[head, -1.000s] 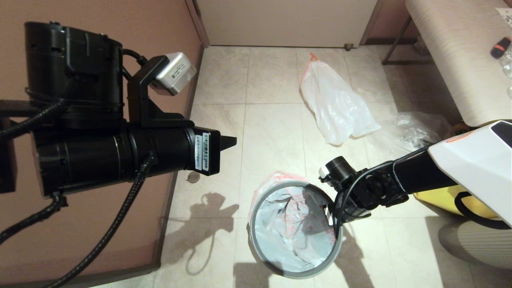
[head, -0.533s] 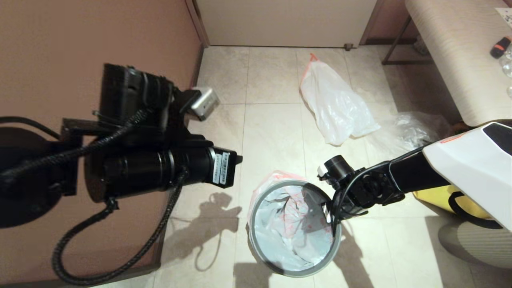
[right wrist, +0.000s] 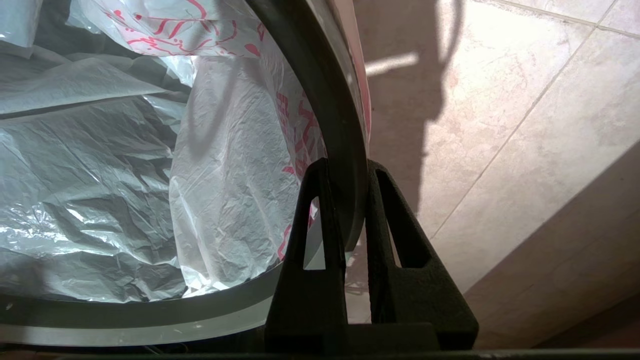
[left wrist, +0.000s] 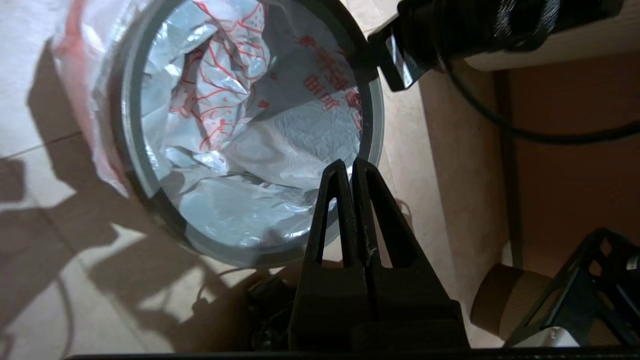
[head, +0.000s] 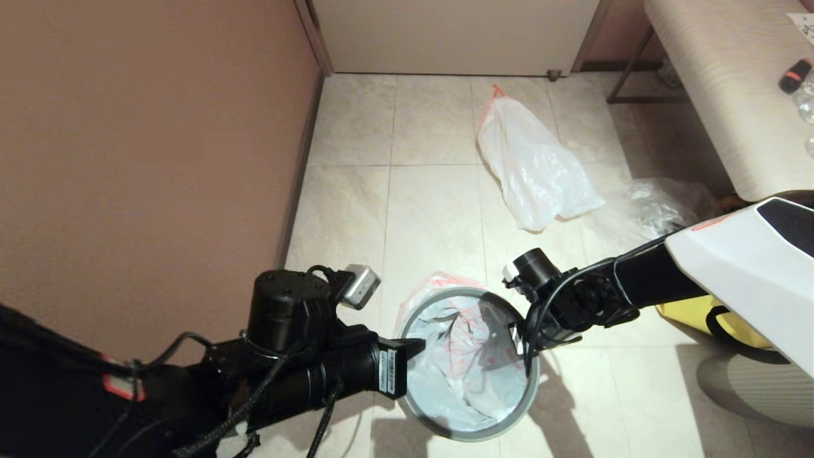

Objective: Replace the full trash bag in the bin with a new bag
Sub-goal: Place the trash can ring on the trash can

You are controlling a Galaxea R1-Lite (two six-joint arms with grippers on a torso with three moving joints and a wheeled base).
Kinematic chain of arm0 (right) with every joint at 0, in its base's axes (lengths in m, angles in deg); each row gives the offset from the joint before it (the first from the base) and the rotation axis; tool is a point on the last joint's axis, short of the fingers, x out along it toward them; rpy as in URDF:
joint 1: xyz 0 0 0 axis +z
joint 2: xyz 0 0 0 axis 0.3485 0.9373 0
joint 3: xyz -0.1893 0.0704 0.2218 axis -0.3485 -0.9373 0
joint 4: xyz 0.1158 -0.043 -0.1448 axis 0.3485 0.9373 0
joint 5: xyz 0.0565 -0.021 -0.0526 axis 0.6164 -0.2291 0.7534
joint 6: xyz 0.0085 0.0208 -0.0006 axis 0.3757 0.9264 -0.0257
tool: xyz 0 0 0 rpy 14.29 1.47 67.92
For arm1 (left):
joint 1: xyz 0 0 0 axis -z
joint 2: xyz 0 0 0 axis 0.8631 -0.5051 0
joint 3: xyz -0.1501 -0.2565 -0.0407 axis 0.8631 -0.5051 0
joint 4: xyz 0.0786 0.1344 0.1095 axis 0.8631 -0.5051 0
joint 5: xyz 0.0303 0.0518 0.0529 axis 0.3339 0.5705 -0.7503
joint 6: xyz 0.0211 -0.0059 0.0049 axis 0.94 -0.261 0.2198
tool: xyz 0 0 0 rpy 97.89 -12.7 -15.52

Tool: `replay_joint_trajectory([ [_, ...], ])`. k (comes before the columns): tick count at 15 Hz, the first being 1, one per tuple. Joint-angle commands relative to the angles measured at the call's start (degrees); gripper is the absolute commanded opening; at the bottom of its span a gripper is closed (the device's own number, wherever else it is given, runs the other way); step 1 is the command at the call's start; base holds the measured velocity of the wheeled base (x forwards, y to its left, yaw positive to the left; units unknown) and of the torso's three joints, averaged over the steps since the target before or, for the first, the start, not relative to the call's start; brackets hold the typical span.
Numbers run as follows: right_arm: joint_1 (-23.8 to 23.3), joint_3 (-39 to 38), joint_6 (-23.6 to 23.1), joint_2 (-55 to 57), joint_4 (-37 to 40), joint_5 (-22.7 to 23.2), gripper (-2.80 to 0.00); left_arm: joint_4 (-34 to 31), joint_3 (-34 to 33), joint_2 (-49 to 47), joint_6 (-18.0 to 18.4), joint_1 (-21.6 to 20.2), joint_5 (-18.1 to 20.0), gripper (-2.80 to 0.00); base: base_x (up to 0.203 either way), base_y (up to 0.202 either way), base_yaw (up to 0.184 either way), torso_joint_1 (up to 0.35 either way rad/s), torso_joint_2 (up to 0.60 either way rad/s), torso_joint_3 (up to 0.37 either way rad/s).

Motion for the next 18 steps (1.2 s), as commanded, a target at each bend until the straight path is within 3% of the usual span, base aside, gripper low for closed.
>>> replay_joint_trajectory([
  [1, -0.5, 0.0, 0.1, 0.7, 0.1, 0.1, -2.8, 10.5, -3.6, -10.0, 0.1, -1.5, 2.9, -2.8, 0.0, 0.0, 0.0, 0.0, 0.0, 0.0],
  [3, -1.1, -0.1, 0.2, 1.0, 0.1, 1.3, -2.8, 22.2, -5.6, -20.9, 1.5, -5.2, 8.9, -2.8, 0.0, 0.0, 0.0, 0.0, 0.0, 0.0],
  [5, -1.6, -0.1, 0.2, 1.6, 0.0, 1.9, -2.8, 35.1, -6.6, -31.5, 2.7, -8.5, 12.4, -2.8, 0.0, 0.0, 0.0, 0.0, 0.0, 0.0],
  [7, -1.8, -0.1, 0.2, 1.6, -0.1, 2.3, -2.8, 42.5, -6.0, -38.7, 3.7, -12.3, 15.8, -2.8, 0.0, 0.0, 0.0, 0.0, 0.0, 0.0],
  [10, -1.9, -0.5, 0.1, 1.3, -2.1, 3.7, -2.8, 45.2, 0.2, -43.9, 3.5, -16.4, 22.5, -2.8, 0.0, 0.0, 0.0, 0.0, 0.0, 0.0],
  [17, -1.8, -2.9, 0.1, 0.2, -3.9, 3.4, -2.8, 45.3, 2.6, -46.0, 3.5, -16.6, 20.6, -2.8, 0.0, 0.0, 0.0, 0.0, 0.0, 0.0],
  [18, -1.7, -3.6, 0.1, -0.8, -5.4, 3.5, 0.0, 45.3, 2.5, -46.0, 3.5, -16.6, 20.6, -2.8, 0.0, 0.0, 0.0, 0.0, 0.0, 0.0],
])
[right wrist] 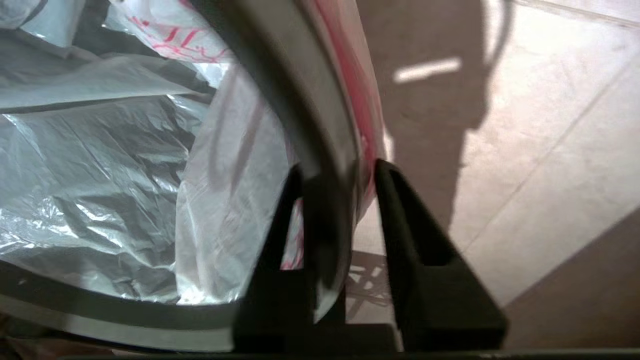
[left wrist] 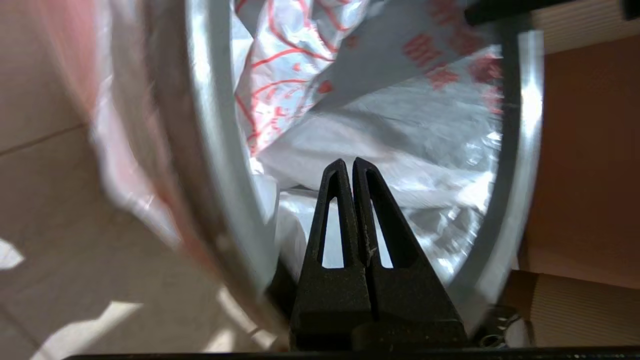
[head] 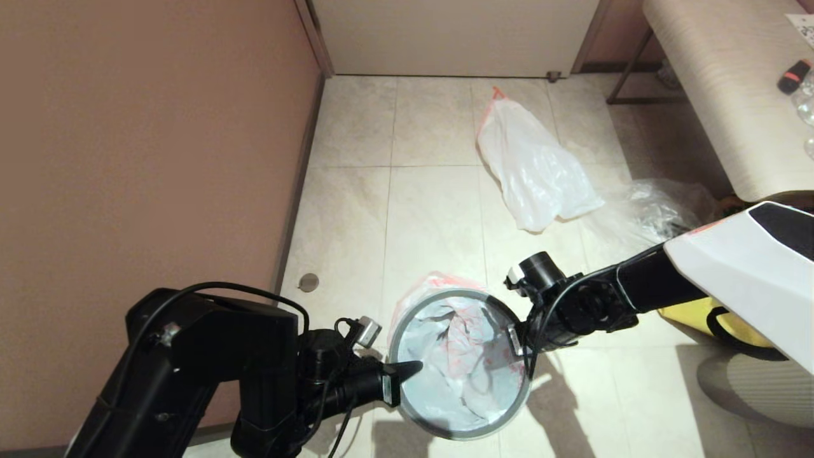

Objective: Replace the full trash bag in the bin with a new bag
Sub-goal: Place the trash can ring on the trash can

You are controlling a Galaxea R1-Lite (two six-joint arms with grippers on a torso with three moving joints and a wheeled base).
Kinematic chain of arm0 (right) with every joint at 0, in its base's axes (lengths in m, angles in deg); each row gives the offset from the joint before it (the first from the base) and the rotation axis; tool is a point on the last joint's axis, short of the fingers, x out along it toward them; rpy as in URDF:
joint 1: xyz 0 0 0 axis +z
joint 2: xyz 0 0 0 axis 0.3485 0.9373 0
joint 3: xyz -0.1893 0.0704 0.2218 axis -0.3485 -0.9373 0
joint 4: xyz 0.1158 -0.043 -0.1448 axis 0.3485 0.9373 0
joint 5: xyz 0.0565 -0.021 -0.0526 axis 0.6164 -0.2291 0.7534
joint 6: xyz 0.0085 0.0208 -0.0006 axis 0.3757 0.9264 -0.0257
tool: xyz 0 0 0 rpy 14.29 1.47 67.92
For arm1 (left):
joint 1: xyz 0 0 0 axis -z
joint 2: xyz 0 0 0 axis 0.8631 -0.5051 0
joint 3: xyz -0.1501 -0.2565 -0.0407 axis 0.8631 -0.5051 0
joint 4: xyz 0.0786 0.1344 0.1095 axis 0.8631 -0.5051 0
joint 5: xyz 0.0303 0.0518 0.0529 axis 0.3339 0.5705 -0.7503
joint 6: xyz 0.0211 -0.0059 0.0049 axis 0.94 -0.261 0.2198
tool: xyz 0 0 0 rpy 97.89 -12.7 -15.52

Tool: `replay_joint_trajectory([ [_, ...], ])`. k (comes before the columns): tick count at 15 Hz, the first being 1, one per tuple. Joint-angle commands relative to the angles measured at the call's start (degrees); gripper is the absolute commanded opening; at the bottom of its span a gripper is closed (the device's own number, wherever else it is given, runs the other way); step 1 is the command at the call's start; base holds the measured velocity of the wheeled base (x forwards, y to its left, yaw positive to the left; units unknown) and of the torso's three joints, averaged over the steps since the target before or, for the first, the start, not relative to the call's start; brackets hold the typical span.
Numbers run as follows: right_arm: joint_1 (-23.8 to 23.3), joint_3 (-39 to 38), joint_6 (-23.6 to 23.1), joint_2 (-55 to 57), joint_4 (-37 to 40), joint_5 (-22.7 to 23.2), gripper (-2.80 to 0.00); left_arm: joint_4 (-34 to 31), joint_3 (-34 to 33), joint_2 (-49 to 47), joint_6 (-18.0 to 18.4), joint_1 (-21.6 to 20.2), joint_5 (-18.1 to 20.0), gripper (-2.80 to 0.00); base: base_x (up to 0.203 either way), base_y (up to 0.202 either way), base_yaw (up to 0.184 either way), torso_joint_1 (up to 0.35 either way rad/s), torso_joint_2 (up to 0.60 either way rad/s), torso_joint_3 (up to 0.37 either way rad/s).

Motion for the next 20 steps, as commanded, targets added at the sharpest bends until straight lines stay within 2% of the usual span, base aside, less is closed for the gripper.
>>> replay_joint_trajectory([
  [1, 0.1, -1.1, 0.1, -1.8, -0.3, -0.3, 0.0, 2.5, -0.1, -0.8, 0.0, 0.1, 0.2, -2.8, 0.0, 0.0, 0.0, 0.0, 0.0, 0.0],
  [8, -1.0, -11.5, 0.2, -17.3, -0.5, 0.3, 0.0, 2.5, -1.6, 2.7, -0.1, -0.1, 0.4, -2.8, 0.0, 0.0, 0.0, 0.0, 0.0, 0.0],
  [10, -2.3, -15.3, 0.2, -21.0, -0.7, 4.6, 0.0, 2.5, -2.1, 5.5, -0.5, 0.1, 0.4, -2.8, 0.0, 0.0, 0.0, 0.0, 0.0, 0.0],
  [17, -3.9, -16.1, -0.6, -17.2, -1.7, 7.7, 0.0, 2.5, -2.2, 7.1, -0.6, 0.7, 0.4, -2.8, 0.0, 0.0, 0.0, 0.0, 0.0, 0.0],
  [20, -4.5, -16.8, -3.8, -17.2, -1.6, 8.6, 0.0, 2.5, -3.1, 9.6, -0.8, 1.1, 0.4, -2.8, 0.0, 0.0, 0.0, 0.0, 0.0, 0.0],
])
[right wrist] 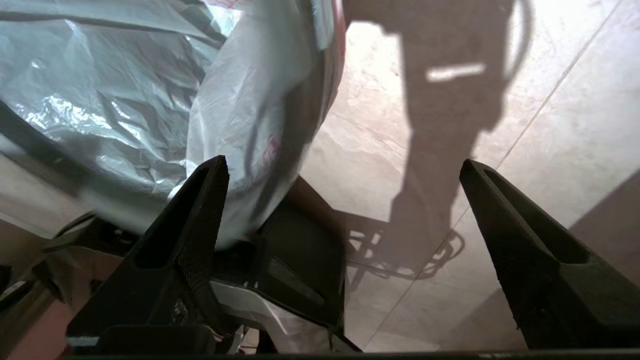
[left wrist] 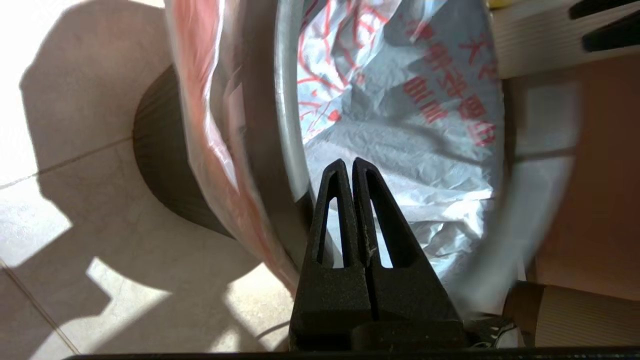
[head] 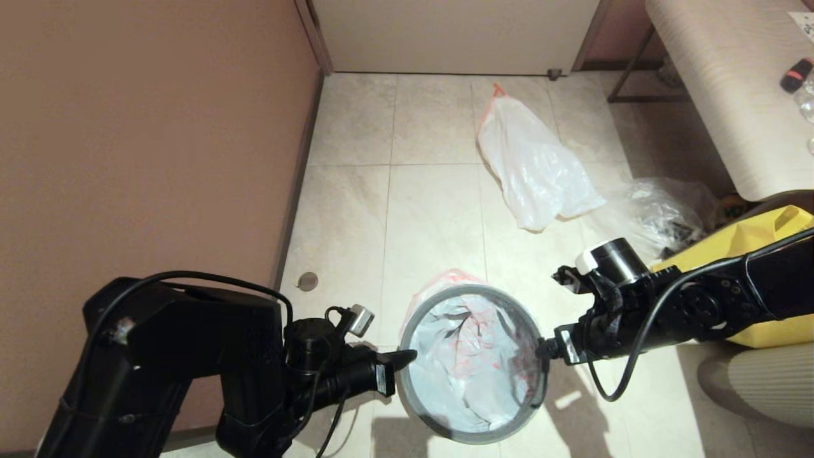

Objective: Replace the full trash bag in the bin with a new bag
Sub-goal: Place the trash can ring on the trash can

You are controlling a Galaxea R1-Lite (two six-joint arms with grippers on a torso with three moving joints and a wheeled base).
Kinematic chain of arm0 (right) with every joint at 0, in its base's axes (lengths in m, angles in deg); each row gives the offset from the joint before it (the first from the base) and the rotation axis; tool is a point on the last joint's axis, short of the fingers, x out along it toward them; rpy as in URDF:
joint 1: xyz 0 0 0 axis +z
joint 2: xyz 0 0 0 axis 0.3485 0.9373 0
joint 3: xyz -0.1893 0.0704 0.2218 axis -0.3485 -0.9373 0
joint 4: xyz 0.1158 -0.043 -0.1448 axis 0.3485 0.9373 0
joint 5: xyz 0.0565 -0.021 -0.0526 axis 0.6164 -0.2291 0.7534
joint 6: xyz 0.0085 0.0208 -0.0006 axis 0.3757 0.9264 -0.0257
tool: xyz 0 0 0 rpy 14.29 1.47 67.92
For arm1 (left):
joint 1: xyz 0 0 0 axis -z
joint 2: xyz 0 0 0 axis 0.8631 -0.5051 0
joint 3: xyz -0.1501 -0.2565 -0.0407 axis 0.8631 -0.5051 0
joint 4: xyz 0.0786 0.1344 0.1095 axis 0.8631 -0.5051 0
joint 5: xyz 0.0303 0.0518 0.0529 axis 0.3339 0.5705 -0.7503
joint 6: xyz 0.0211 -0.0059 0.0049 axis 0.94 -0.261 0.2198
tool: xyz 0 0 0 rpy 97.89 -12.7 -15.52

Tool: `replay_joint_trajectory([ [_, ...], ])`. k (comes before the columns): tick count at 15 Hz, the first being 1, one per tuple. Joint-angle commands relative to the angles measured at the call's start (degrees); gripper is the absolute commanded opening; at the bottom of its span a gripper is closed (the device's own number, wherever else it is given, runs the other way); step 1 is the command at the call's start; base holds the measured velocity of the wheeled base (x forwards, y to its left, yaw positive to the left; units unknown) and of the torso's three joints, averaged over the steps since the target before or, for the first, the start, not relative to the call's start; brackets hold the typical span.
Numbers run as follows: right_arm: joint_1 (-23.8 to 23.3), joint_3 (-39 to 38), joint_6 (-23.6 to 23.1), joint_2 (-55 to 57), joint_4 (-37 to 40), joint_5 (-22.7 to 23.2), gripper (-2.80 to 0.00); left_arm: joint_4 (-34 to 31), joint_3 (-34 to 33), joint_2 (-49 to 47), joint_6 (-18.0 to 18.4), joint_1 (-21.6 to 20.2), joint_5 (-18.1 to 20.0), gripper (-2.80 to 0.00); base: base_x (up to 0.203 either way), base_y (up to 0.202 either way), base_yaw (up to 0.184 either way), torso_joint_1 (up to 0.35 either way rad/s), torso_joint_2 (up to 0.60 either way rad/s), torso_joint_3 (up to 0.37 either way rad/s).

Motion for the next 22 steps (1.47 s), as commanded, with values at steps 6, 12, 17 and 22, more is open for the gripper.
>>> replay_joint_trajectory([
  [6, -0.3, -0.3, -0.3, -2.1, -0.1, 1.2, 0.0, 2.9, -3.1, 7.1, -2.1, 2.2, 0.4, -2.8, 0.0, 0.0, 0.0, 0.0, 0.0, 0.0],
  [12, -3.8, -1.6, 1.2, -3.6, 0.3, 23.1, -2.8, 2.9, -1.8, 4.9, -2.2, 1.4, 0.4, -2.8, 0.0, 0.0, 0.0, 0.0, 0.0, 0.0],
  [17, -4.7, -0.6, -3.8, 10.8, -4.0, 25.8, -2.8, 2.9, -0.3, 3.3, -2.2, 0.4, 0.5, -2.8, 0.0, 0.0, 0.0, 0.0, 0.0, 0.0],
  [22, -5.9, 4.5, -4.4, 18.8, -9.3, 25.7, -2.8, 2.9, 3.3, -1.8, -2.0, 0.4, 0.5, -2.8, 0.0, 0.0, 0.0, 0.0, 0.0, 0.0],
])
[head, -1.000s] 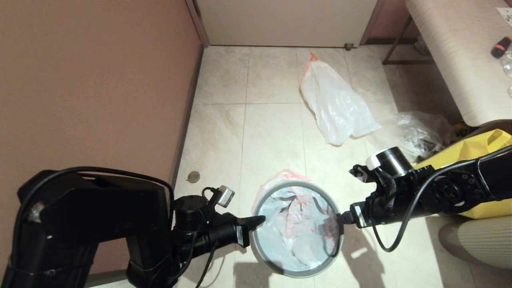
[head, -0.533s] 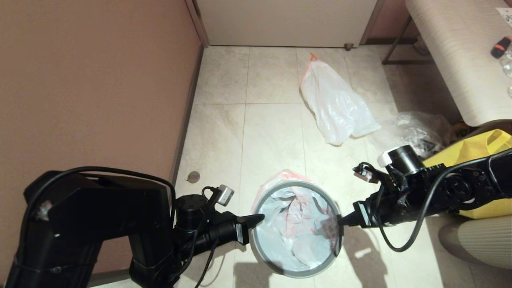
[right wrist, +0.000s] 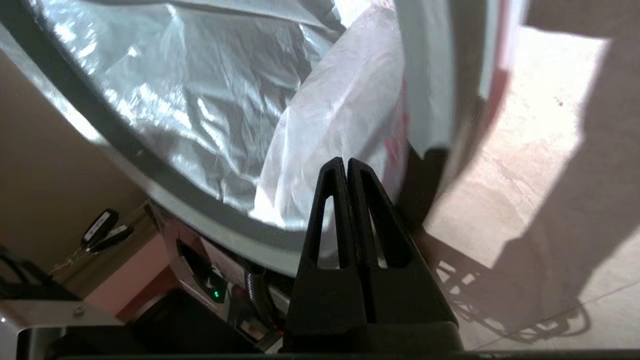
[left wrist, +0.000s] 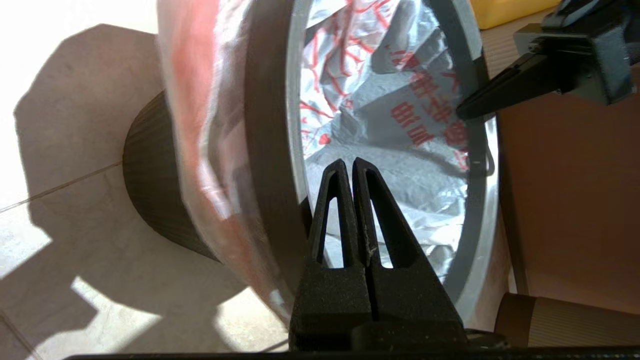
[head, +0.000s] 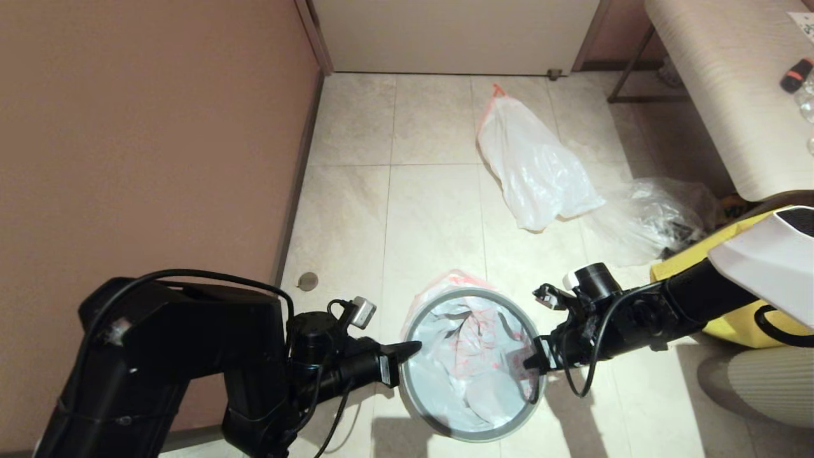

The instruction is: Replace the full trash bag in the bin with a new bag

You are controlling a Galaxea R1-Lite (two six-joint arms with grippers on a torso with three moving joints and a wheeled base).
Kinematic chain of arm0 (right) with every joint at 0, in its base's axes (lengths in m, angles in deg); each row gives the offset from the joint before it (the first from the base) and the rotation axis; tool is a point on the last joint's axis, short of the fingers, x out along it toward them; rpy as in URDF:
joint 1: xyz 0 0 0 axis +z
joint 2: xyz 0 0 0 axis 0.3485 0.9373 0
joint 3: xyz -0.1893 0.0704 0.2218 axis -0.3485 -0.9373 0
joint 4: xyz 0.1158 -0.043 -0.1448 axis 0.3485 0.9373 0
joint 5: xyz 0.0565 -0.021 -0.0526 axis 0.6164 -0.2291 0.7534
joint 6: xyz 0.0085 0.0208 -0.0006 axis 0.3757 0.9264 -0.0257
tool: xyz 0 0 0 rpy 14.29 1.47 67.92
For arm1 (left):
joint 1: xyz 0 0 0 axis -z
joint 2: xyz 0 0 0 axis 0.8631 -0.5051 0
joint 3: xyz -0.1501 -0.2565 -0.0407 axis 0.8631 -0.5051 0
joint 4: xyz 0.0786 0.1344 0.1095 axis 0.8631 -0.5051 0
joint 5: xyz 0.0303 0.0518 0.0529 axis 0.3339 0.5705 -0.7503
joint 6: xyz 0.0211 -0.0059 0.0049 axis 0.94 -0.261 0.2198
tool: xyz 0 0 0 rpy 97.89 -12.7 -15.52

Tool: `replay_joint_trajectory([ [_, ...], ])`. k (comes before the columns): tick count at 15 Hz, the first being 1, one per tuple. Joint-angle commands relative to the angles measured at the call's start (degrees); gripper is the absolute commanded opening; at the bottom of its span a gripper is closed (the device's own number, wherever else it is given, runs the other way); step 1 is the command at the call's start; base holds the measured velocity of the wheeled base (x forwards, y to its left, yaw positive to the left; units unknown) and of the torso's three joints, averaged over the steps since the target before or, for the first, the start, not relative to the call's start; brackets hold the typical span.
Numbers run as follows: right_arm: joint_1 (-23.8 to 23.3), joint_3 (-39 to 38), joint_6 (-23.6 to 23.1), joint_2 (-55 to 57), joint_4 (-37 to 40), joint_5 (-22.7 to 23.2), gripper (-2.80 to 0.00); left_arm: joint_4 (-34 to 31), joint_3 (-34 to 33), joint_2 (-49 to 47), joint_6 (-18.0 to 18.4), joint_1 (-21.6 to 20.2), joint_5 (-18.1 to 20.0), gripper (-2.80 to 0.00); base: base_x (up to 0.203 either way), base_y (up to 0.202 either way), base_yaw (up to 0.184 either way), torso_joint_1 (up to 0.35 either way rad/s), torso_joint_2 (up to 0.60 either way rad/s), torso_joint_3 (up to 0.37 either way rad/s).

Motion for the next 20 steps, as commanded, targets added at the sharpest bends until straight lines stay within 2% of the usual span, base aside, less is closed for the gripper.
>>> replay_joint_trajectory([
  [1, -0.3, 1.8, 0.0, 4.5, 0.0, 0.0, -2.8, 2.7, 1.1, -2.7, 0.0, -0.1, 0.1, -2.8, 0.0, 0.0, 0.0, 0.0, 0.0, 0.0],
  [4, -0.8, 3.8, 0.0, 6.2, -0.2, 0.0, -2.8, 2.7, 5.2, -6.9, 0.5, -0.6, -0.6, -2.8, 0.0, 0.0, 0.0, 0.0, 0.0, 0.0],
  [10, -1.6, 5.1, 0.1, 6.8, -0.2, 0.2, -2.8, 2.7, 6.4, -8.1, 0.8, -0.7, -1.8, -2.8, 0.0, 0.0, 0.0, 0.0, 0.0, 0.0],
  [13, -1.5, 3.7, 0.1, 2.7, 0.4, 0.3, -2.8, 2.7, 5.4, -6.9, 0.8, -0.6, -1.7, -2.8, 0.0, 0.0, 0.0, 0.0, 0.0, 0.0],
  [15, -1.0, 0.8, 0.4, -3.6, 1.2, 0.3, -2.8, 2.7, 3.2, -2.8, 0.8, 0.1, -1.7, -2.8, 0.0, 0.0, 0.0, 0.0, 0.0, 0.0],
  [18, -0.6, -3.4, 1.2, -16.1, 5.3, 0.3, -2.8, 2.7, -3.6, 7.8, 0.9, 4.1, -2.3, -2.8, 0.0, 0.0, 0.0, 0.0, 0.0, 0.0],
  [20, -0.5, -6.8, 1.3, -26.7, 9.9, 0.1, -2.8, 2.7, -7.5, 16.8, 2.3, 8.2, -5.2, -2.8, 0.0, 0.0, 0.0, 0.0, 0.0, 0.0],
])
